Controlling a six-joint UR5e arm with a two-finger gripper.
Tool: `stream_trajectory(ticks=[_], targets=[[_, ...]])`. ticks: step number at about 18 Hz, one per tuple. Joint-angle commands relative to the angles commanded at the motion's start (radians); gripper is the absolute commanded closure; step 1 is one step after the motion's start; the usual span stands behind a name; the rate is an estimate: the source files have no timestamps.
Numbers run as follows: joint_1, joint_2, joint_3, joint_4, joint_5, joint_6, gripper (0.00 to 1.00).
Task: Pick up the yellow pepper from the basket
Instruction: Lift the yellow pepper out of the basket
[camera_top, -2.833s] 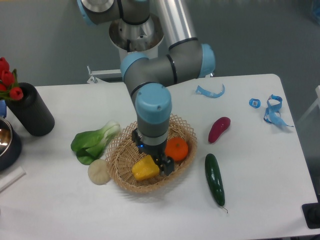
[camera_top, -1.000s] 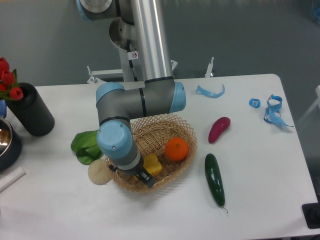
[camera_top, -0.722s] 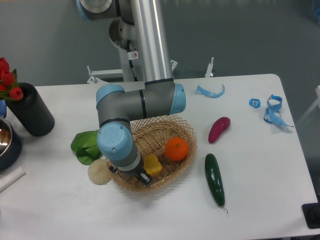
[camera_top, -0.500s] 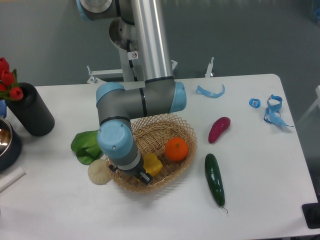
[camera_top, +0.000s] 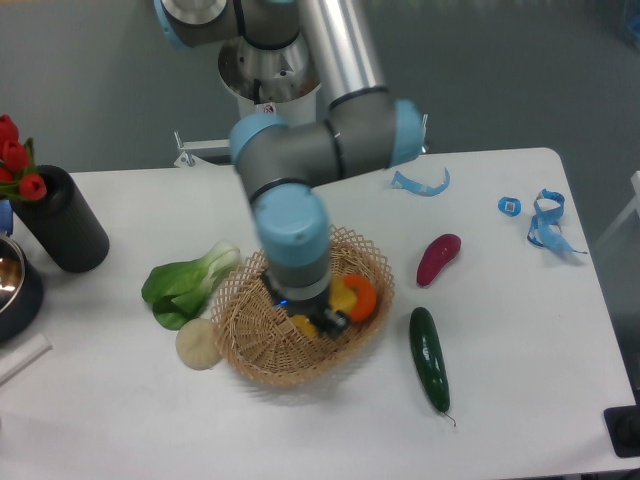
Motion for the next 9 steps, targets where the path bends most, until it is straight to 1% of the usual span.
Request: stream_trajectory(ticks=[3,4,5,9], targets=[[0.069,0.009,0.017,0.000,0.000,0.039,0.53],[0.091,0.009,0.028,0.000,0.000,0.039,0.56],[0.110,0.008,0.040,0.005,-0.002,0.045,0.57],[0.176,-0.020,0.104,0.011,-0.003,0.085,0.57]])
